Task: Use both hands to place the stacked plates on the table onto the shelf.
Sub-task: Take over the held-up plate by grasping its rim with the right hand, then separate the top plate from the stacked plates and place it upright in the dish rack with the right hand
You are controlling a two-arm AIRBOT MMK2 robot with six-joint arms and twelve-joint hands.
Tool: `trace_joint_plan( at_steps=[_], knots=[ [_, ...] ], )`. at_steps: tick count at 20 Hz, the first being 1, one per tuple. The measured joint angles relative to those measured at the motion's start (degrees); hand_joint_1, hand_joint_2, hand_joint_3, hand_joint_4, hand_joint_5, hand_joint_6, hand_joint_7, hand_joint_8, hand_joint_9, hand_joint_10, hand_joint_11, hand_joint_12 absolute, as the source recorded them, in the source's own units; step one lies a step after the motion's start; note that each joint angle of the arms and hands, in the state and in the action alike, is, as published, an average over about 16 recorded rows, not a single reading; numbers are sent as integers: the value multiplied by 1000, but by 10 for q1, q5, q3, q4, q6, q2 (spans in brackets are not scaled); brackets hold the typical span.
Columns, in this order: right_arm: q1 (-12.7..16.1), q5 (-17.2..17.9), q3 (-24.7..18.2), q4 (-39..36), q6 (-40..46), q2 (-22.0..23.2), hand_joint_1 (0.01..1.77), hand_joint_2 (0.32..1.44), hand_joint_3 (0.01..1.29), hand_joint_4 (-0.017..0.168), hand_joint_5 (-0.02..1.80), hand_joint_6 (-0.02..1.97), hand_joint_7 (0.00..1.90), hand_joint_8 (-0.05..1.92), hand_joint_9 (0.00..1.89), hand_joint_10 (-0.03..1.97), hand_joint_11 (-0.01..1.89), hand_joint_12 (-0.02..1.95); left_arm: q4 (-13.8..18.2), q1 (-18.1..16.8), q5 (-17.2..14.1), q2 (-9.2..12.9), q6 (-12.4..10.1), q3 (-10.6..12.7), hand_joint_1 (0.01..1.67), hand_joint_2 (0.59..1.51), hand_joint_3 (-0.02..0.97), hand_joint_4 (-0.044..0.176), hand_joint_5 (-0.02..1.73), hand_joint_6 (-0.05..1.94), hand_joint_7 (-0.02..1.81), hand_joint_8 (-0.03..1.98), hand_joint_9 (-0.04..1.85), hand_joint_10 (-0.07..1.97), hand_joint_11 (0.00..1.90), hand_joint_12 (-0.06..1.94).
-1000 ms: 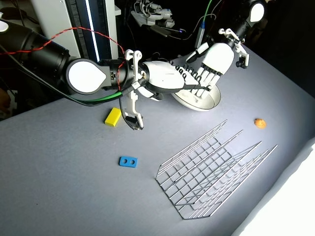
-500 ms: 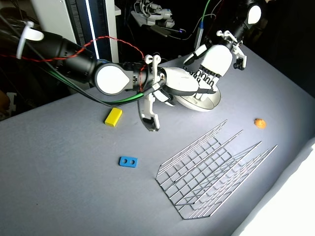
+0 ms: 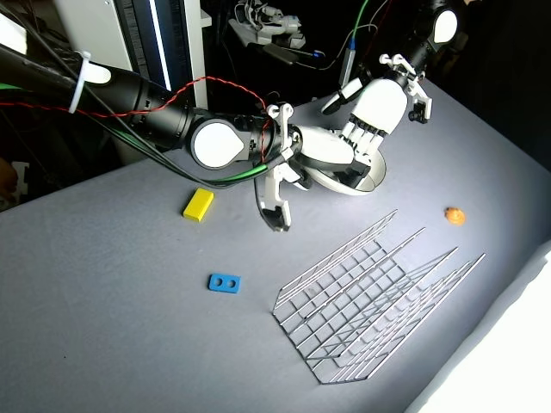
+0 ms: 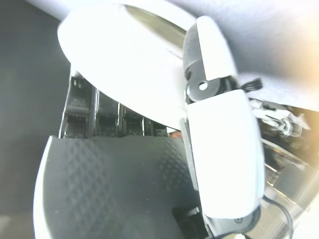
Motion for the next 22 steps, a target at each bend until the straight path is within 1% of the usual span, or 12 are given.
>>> trace_joint_plan(
  at_steps=[2,4,8,10,16,22],
  knots=[
    [0,4,2,1,-3,-3,1106,1058,18,-2,594,553,676,391,644,563,344,1462,-2,-5,0,1,0,1,20,1153,5,-4,109,-16,79,-5,64,11,18,4],
    [-1,9,2,1,-5,-5,1101,1044,16,-2,650,688,756,522,731,658,409,1535,-7,-13,-1,3,0,2,20,1154,5,-3,112,-11,85,-4,67,11,19,4],
    [-1,17,0,2,-6,-4,1104,1017,14,0,685,937,820,786,824,758,515,1537,-17,-37,-1,13,1,7,20,1155,5,0,117,0,96,-3,67,11,21,4],
    [-1,21,-4,2,-6,-1,1106,1009,14,3,692,1024,831,900,840,784,534,1540,-20,-52,-2,20,1,12,20,1154,6,1,122,5,102,-2,68,10,22,4],
    [2,33,-23,6,-6,16,1117,1013,13,7,722,1137,867,1085,839,792,535,1542,-20,-97,-8,42,1,36,19,1153,6,6,122,19,102,1,65,11,22,3],
    [15,52,-53,19,-6,48,1137,1036,13,15,769,1185,898,1114,840,797,524,1542,-5,-122,-20,60,1,63,19,1152,6,7,114,19,98,0,63,10,24,4]
  ],
)
